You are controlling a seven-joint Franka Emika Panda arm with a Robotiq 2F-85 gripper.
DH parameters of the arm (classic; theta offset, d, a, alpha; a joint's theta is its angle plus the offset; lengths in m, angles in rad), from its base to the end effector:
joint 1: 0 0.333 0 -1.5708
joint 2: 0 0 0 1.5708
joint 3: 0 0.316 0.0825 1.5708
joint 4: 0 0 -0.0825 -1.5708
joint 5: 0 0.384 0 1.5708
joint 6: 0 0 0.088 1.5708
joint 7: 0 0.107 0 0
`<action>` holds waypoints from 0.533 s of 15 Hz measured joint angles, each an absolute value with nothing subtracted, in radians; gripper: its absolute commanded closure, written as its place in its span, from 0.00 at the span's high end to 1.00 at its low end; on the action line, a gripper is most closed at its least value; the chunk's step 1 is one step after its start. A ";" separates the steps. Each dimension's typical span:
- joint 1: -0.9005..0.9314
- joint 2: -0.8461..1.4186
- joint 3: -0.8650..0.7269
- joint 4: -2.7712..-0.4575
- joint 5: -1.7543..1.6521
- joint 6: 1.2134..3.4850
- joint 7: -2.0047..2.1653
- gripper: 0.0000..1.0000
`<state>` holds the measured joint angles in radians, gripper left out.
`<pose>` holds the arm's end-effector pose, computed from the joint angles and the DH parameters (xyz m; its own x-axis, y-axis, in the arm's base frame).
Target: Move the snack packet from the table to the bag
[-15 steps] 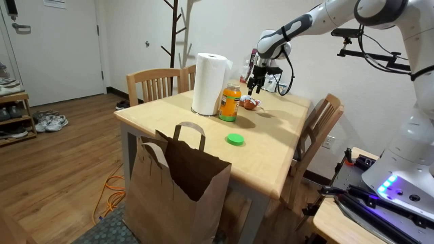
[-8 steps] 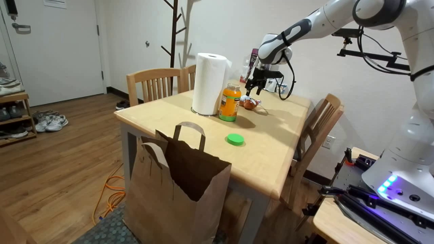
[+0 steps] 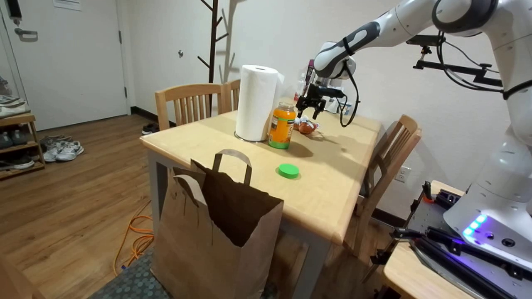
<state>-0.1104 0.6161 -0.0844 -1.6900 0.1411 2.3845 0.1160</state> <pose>0.6749 -0.1252 0.2483 0.9208 -0.3832 0.0725 -0.3791 -0.9231 -0.0649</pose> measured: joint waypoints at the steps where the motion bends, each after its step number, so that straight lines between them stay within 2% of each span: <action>1: -0.105 0.616 -0.093 -1.690 0.134 2.381 0.134 1.00; 5: -0.084 0.616 -0.127 -1.688 0.081 2.345 0.165 1.00; 8: -0.090 0.616 -0.123 -1.667 0.062 2.236 0.112 1.00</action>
<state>-0.0897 0.6160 -0.1234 -1.6668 0.0620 2.2357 0.1122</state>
